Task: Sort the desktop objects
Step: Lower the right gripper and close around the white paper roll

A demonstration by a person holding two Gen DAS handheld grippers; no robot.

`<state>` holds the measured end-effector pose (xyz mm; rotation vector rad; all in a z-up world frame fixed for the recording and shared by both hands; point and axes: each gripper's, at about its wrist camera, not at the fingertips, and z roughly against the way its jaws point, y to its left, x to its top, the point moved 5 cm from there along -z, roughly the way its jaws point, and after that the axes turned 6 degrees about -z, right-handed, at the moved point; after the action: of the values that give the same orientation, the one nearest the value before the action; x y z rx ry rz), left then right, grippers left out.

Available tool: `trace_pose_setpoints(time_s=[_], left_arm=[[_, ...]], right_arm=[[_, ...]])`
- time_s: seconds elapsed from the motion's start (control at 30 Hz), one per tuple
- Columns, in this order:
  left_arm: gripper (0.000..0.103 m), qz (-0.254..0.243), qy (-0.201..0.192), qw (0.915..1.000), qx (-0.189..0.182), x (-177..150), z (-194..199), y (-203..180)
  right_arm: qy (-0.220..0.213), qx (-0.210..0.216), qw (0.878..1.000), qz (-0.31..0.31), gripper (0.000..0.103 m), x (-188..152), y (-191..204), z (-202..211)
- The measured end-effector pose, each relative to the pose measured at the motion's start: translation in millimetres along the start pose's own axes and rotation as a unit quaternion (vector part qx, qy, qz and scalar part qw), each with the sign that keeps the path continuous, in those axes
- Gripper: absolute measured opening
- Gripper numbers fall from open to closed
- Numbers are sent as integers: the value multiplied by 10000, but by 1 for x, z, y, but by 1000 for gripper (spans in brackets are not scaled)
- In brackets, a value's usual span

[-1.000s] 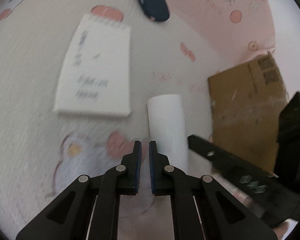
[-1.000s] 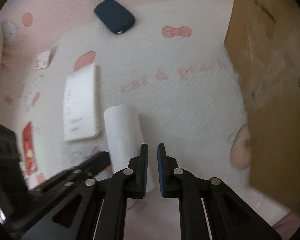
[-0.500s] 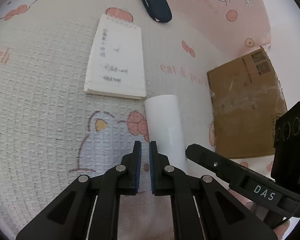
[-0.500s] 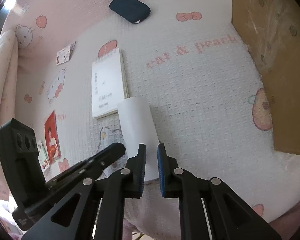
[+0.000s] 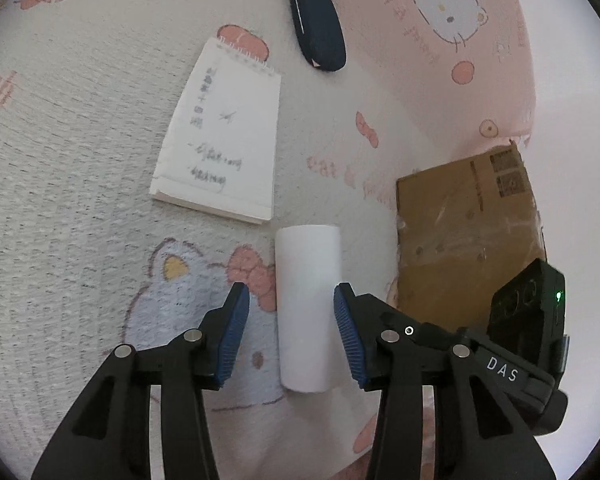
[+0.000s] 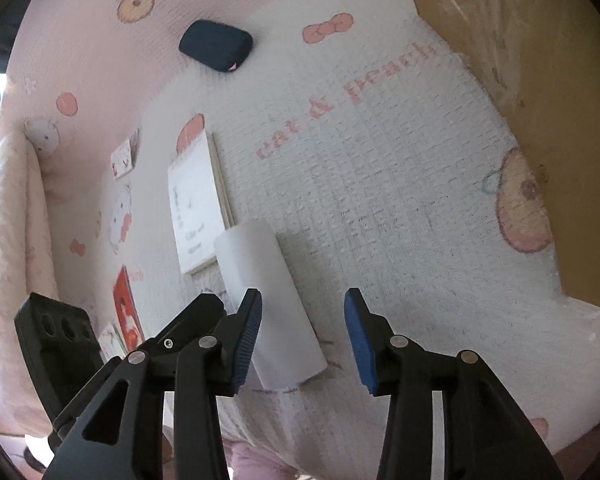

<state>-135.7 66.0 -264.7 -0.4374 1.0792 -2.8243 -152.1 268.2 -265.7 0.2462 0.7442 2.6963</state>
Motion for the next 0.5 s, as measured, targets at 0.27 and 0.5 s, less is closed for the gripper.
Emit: trace_pose_setpoints(time_s=[0.27, 0.5], left_arm=[[42, 225, -181, 9995, -81, 2, -5, -4], [42, 566, -220, 9979, -233, 3, -12, 1]], right_arm=[[50, 774, 9957, -507, 40, 7, -1, -10], [153, 978, 9918, -810, 40, 10, -9, -20]])
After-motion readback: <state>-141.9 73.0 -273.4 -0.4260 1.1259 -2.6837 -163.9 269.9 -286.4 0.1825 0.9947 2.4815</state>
